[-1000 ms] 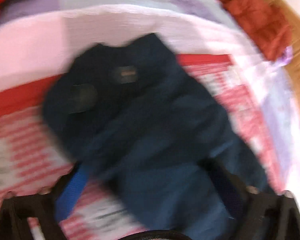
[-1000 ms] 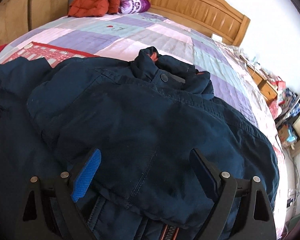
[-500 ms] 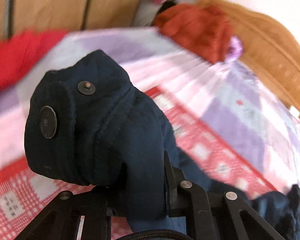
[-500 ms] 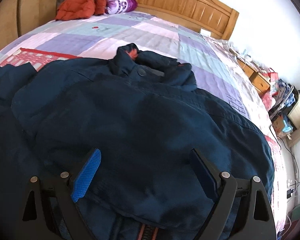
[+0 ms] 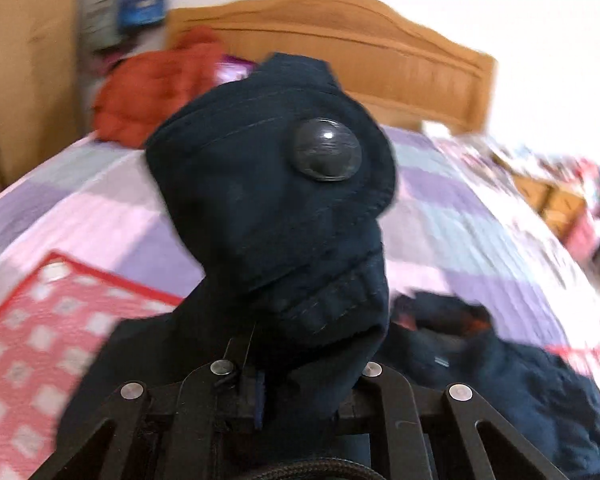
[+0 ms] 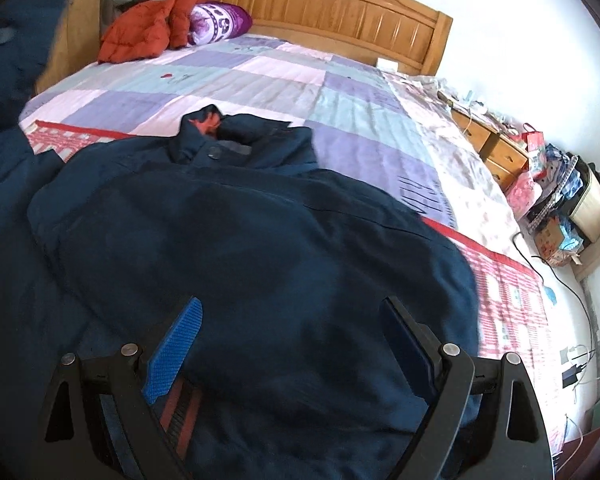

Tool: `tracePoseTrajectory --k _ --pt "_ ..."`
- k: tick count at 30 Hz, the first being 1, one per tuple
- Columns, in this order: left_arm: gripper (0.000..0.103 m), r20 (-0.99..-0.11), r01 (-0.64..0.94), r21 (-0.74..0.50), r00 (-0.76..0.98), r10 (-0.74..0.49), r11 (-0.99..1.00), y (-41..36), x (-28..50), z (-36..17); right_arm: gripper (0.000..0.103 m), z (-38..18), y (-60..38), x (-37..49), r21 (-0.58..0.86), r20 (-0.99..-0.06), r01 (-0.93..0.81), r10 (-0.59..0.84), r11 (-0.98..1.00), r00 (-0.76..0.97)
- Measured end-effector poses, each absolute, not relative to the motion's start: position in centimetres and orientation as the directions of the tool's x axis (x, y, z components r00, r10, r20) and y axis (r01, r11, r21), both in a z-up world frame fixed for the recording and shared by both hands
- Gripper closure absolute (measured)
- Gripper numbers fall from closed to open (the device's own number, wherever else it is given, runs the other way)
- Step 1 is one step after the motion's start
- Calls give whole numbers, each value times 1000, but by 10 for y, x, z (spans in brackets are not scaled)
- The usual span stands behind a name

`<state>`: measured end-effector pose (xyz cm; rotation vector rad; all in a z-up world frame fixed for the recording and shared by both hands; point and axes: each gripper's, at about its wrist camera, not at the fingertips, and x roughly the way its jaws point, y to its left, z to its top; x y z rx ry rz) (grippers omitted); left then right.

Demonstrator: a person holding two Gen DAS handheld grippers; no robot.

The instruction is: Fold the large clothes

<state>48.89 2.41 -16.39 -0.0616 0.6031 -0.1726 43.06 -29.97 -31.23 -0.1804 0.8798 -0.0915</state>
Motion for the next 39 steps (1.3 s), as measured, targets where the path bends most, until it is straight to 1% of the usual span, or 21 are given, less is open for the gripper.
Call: tracePoseTrajectory --k 2,5,7,10,12,15,20,22,24,26,27,28,30,31,33,36,39 --pt "88 -582 214 -71 784 -215 974 -32 481 -180 11 -309 -314 421 -190 -759 -3 -144 982 635" --pt "88 -630 300 10 742 -227 954 -107 466 -216 11 -305 -336 409 -200 -758 -10 -148 980 635" --pt "88 -661 342 71 720 -212 937 -146 453 -242 11 -304 -349 402 -195 -760 -8 -146 981 633" --pt "88 -672 371 199 725 -149 907 -190 435 -276 11 -304 -370 390 -183 -767 1 -143 983 625" --pt "88 -667 367 258 737 -110 894 -204 425 -290 11 -306 -382 382 -180 -770 6 -145 984 621" --pt "89 -642 358 332 764 -69 873 -216 412 -295 11 -309 -394 372 -183 -774 17 -155 983 614" --pt "88 -625 349 325 777 -77 879 -218 415 -294 11 -313 -410 364 -147 -782 73 -161 986 602" --pt "83 -642 362 360 765 -54 860 -226 418 -309 11 -313 -411 363 -138 -785 83 -160 987 599" --pt "81 -640 385 396 766 -50 833 -229 417 -317 11 -311 -411 364 -139 -783 79 -159 987 601" --pt "78 -645 407 389 761 -71 827 -226 411 -316 11 -308 -409 365 -147 -779 68 -158 987 606" --pt "76 -654 426 354 749 -105 833 -220 406 -311 11 -305 -408 366 -154 -773 68 -163 986 613" --pt "71 -666 446 316 733 -139 837 -215 404 -306 11 -302 -409 365 -153 -769 76 -167 985 617" --pt "64 -676 480 221 703 -221 849 -200 392 -293 11 -294 -410 367 -140 -757 106 -175 984 630" --pt "57 -681 496 151 679 -274 855 -188 383 -285 11 -290 -411 367 -137 -748 125 -185 983 637" --pt "48 -679 525 71 648 -344 848 -173 372 -274 11 -282 -410 367 -130 -731 148 -195 980 654" --pt "47 -645 543 28 652 -400 839 -149 354 -253 11 -271 -399 371 -117 -713 139 -180 983 677" --pt "42 -623 495 61 697 -355 867 -130 358 -242 11 -259 -375 376 -114 -679 93 -146 989 719"
